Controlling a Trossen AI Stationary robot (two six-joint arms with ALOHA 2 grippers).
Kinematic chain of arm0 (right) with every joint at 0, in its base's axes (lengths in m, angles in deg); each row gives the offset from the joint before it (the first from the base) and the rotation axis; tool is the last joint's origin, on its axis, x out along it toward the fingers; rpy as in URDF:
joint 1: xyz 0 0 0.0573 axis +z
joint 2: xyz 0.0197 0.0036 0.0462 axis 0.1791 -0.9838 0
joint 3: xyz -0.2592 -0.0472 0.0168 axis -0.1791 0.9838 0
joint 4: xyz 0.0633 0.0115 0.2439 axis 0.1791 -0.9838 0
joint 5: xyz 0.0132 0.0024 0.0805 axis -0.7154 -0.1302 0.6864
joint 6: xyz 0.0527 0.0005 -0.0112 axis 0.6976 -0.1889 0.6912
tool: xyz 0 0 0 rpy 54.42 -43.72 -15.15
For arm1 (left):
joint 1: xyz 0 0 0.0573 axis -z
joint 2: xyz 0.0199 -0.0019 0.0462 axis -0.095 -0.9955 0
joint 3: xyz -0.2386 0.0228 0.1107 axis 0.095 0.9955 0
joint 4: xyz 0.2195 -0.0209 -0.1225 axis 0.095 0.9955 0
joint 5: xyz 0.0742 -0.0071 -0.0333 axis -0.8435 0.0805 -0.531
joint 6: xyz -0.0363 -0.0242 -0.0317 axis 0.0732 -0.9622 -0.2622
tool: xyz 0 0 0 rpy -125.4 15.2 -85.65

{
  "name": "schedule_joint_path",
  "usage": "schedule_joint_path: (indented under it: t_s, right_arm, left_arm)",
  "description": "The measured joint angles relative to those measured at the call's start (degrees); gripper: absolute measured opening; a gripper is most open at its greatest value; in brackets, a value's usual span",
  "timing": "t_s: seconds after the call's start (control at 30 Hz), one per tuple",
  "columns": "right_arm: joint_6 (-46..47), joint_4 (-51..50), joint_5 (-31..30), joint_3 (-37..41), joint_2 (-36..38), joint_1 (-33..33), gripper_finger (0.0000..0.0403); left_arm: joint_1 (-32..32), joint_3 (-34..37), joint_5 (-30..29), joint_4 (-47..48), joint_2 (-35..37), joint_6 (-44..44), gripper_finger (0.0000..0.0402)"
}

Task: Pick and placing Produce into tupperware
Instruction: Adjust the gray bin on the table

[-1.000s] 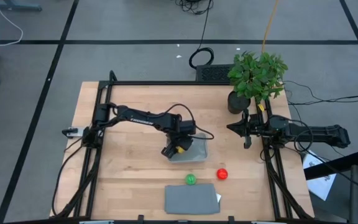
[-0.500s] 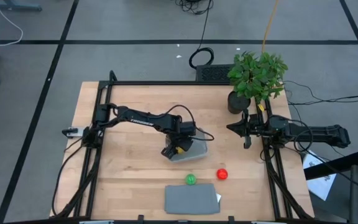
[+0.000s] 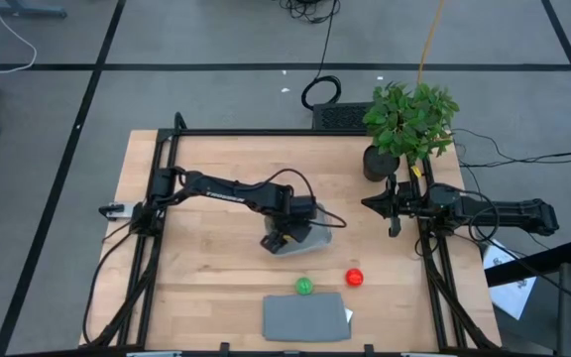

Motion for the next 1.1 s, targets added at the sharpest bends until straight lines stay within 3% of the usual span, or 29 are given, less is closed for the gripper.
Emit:
schedule_joint_path:
  t_s: [0.3, 0.5, 0.63, 0.77, 1.0, 1.1]
  right_arm:
    - [0.00, 0.00, 0.00, -0.01, 0.00, 0.02, 0.0000]
    - [0.02, -0.01, 0.00, -0.01, 0.00, 0.00, 0.0000]
    - [0.02, -0.07, 0.00, -0.01, -0.05, 0.00, 0.0000]
    - [0.23, -0.41, 0.01, -0.03, -0.61, 0.00, 0.0000]
    - [0.24, 0.04, 0.00, -0.01, -1.33, 0.02, 0.0000]
    - [0.24, 0.49, 0.00, -0.01, -1.36, 0.00, 0.0000]
  left_arm:
    - [0.96, -2.77, -4.08, 3.21, 0.02, -0.78, 0.0274]
    - [2.63, -6.82, -10.67, 7.75, 1.66, -1.81, 0.0273]
    - [4.43, -7.64, -16.37, 7.75, 6.51, -3.57, 0.0266]
    - [5.88, -7.62, -18.47, 9.56, 12.65, -6.70, 0.0206]
    - [6.25, -7.21, -18.23, 12.24, 22.84, -17.12, 0.0025]
    - [5.83, -5.81, -18.17, 12.15, 26.24, -20.52, 0.0012]
